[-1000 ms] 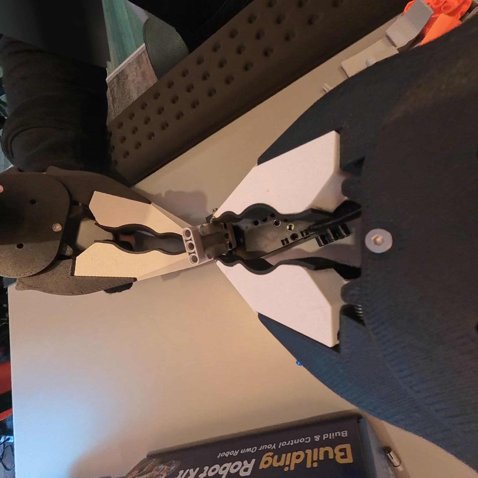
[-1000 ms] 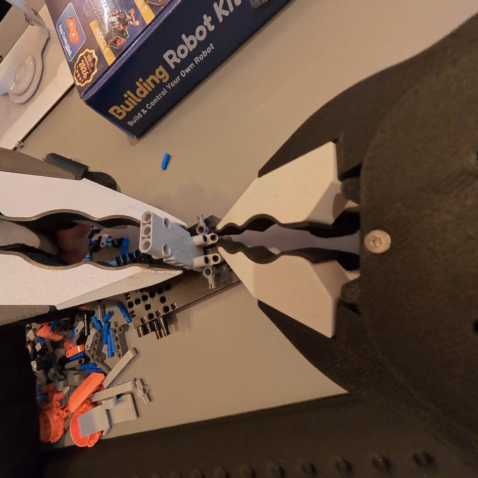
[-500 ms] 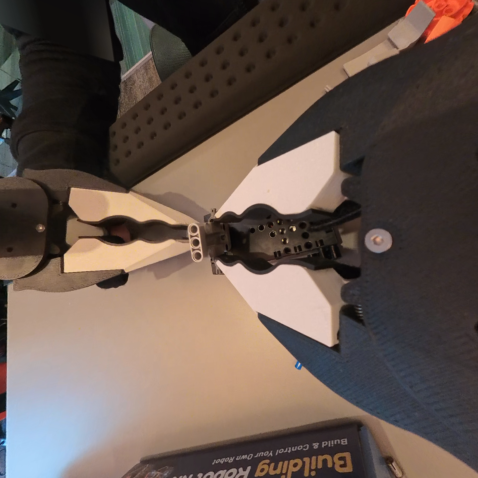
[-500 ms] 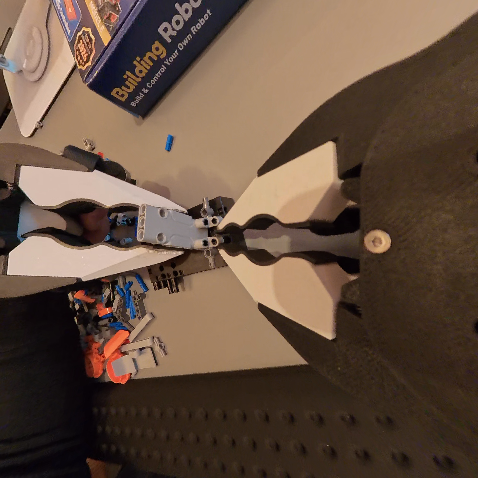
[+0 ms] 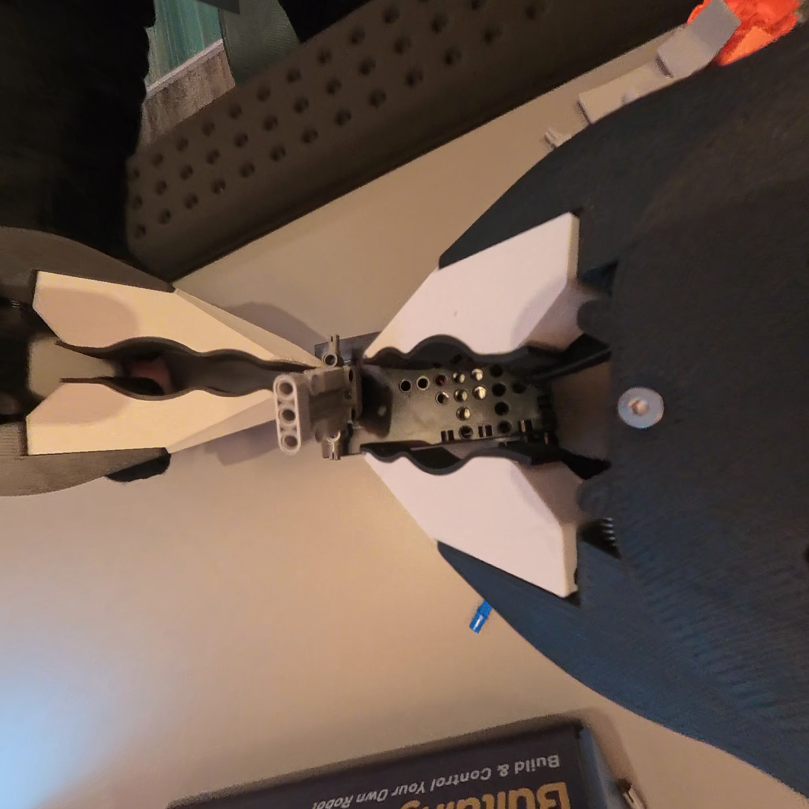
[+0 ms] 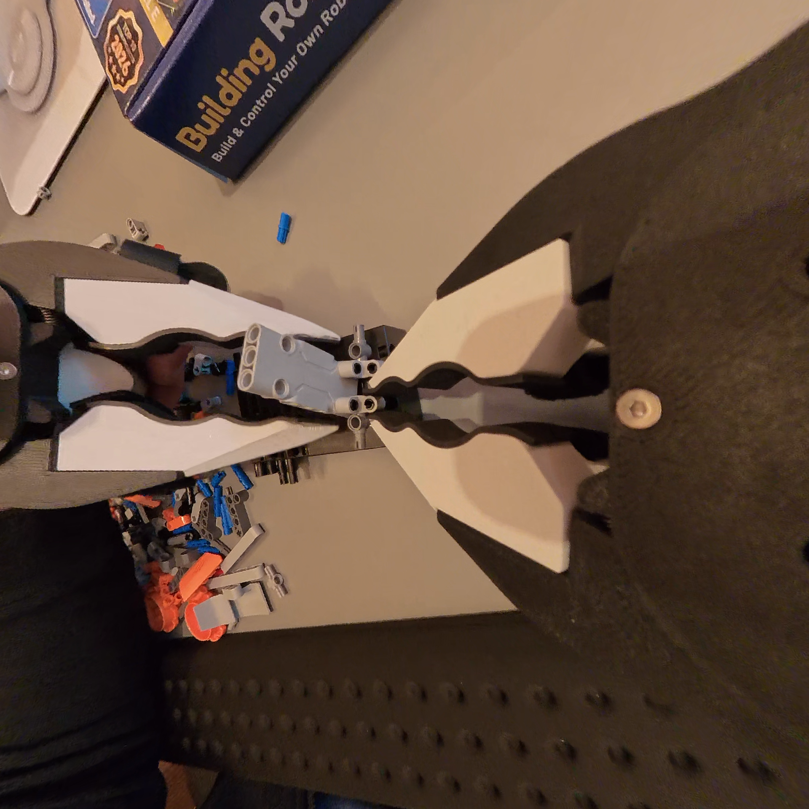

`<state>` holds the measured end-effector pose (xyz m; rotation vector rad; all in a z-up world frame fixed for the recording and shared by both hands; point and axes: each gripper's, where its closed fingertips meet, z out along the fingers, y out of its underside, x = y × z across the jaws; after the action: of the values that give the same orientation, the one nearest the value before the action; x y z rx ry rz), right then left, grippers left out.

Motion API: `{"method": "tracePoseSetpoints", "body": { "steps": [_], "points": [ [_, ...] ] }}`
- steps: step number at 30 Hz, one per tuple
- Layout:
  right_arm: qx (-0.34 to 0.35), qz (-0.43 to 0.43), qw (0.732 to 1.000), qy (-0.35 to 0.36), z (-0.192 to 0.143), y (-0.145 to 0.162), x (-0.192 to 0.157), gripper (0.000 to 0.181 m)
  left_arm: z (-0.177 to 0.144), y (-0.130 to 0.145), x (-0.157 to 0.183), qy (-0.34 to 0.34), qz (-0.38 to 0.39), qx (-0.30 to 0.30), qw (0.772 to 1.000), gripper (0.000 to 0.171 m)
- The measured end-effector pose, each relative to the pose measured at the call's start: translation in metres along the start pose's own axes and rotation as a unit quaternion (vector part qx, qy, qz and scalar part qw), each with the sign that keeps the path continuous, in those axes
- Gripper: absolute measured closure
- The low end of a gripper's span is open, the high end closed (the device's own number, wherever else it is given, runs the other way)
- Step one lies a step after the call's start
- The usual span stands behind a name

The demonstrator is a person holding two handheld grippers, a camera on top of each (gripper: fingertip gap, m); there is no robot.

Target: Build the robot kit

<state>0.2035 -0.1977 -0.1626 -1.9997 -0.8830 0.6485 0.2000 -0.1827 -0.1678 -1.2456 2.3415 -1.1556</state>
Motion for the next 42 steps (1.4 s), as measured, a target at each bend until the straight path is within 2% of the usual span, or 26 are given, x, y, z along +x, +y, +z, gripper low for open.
{"method": "tracePoseSetpoints", "body": {
  "steps": [2, 5, 10, 16, 17, 20, 32, 36, 39, 42],
  "points": [
    [0.000, 0.011, 1.000, -0.004, 0.000, 0.000, 0.001, 0.176, -0.001, 0.000, 0.006, 0.012, -0.011, -0.005, 1.000, 0.130],
    [0.000, 0.013, 1.000, -0.002, -0.001, 0.001, 0.001, 0.176, -0.001, 0.003, 0.009, -0.010, 0.006, -0.033, 0.999, 0.122],
    [-0.003, -0.008, 1.000, 0.002, 0.000, 0.001, -0.002, 0.176, 0.002, 0.005, 0.007, -0.063, 0.048, -0.058, 0.995, 0.124],
    [-0.008, -0.024, 1.000, -0.018, -0.002, 0.004, -0.005, 0.176, 0.004, 0.003, 0.005, -0.058, 0.057, -0.033, 0.996, 0.125],
    [-0.009, -0.020, 1.000, -0.022, -0.002, 0.004, -0.005, 0.176, 0.004, 0.002, 0.003, -0.064, 0.060, -0.027, 0.996, 0.139],
    [-0.013, 0.005, 0.999, -0.038, -0.001, 0.004, -0.002, 0.176, 0.005, 0.001, 0.004, -0.054, 0.051, -0.018, 0.997, 0.143],
    [-0.029, -0.044, 0.999, -0.010, 0.001, 0.009, -0.003, 0.176, 0.007, -0.001, 0.004, -0.048, 0.046, -0.004, 0.998, 0.145],
    [-0.018, -0.014, 1.000, -0.020, -0.001, 0.007, -0.003, 0.174, 0.008, -0.001, 0.005, -0.047, 0.045, -0.006, 0.998, 0.143],
    [0.024, 0.000, 0.999, -0.022, -0.014, -0.004, -0.001, 0.164, 0.007, -0.001, 0.005, -0.046, 0.046, -0.010, 0.998, 0.143],
    [0.047, -0.005, 0.999, 0.004, -0.018, -0.012, 0.005, 0.165, 0.008, -0.002, 0.005, -0.043, 0.045, -0.007, 0.998, 0.143]
  ]
}}
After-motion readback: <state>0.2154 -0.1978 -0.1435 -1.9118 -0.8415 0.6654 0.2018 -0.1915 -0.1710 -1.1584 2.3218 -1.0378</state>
